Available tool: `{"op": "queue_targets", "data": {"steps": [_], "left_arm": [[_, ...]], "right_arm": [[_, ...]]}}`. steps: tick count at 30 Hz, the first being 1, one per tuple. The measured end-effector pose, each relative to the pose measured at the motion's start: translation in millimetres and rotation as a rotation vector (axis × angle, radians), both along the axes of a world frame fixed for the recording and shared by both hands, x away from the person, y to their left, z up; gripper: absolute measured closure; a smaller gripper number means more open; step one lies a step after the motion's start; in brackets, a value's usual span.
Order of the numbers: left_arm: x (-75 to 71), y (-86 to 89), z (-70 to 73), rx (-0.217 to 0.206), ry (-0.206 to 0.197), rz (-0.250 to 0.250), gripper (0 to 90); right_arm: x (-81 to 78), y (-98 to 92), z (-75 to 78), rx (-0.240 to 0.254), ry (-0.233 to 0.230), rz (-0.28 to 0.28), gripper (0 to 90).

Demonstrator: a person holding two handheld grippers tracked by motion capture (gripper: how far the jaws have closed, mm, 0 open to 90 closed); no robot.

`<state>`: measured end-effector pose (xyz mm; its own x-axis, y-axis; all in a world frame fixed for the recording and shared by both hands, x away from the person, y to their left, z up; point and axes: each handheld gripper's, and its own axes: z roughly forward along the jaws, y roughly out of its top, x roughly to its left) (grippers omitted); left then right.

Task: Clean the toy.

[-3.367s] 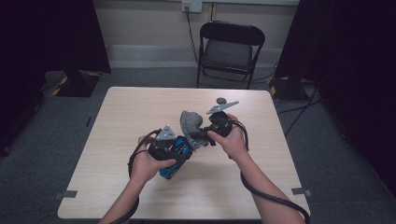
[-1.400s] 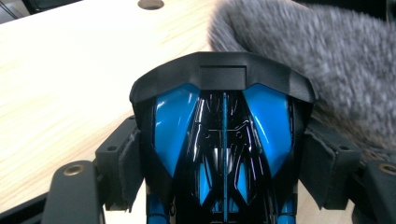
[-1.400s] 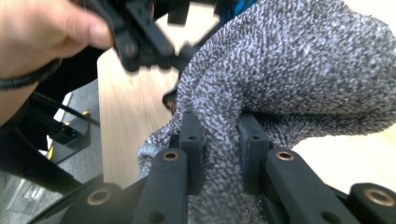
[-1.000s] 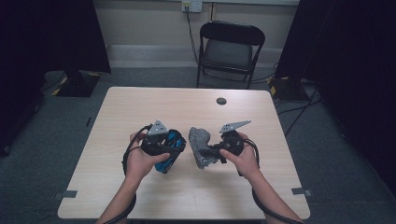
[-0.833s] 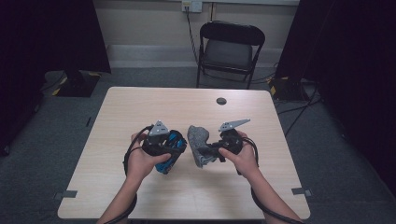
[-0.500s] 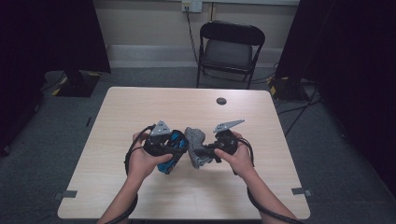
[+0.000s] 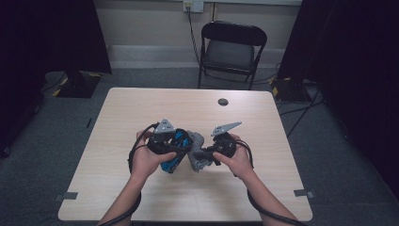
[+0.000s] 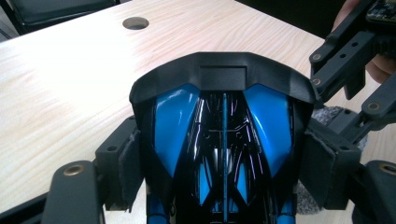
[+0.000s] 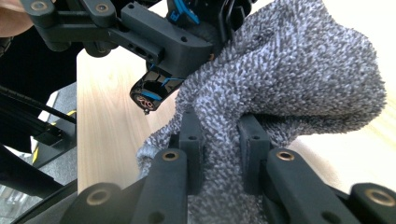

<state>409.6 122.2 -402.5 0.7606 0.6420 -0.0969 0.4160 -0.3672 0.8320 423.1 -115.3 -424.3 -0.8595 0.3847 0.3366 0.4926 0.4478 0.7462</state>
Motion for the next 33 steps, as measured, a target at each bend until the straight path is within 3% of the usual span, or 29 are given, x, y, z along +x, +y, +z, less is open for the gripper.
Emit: {"op": "queue_targets", "data": {"steps": [5,9,33], "left_arm": [[2.8,-9.4,3.8,-0.038,0.002,-0.022,25.3],[6.9,-15.1,5.7,-0.025,-0.001,-0.019,25.3],[33.9,-33.5,26.1,-0.067,0.022,0.011,25.3]], "right_arm": [[1.5,0.4,-2.0,-0.011,-0.001,-0.004,76.0],[-1.0,4.4,-5.4,-0.015,-0.001,0.011,76.0],[-5.6,13.9,-23.8,0.019,0.063,0.033,75.9]]}}
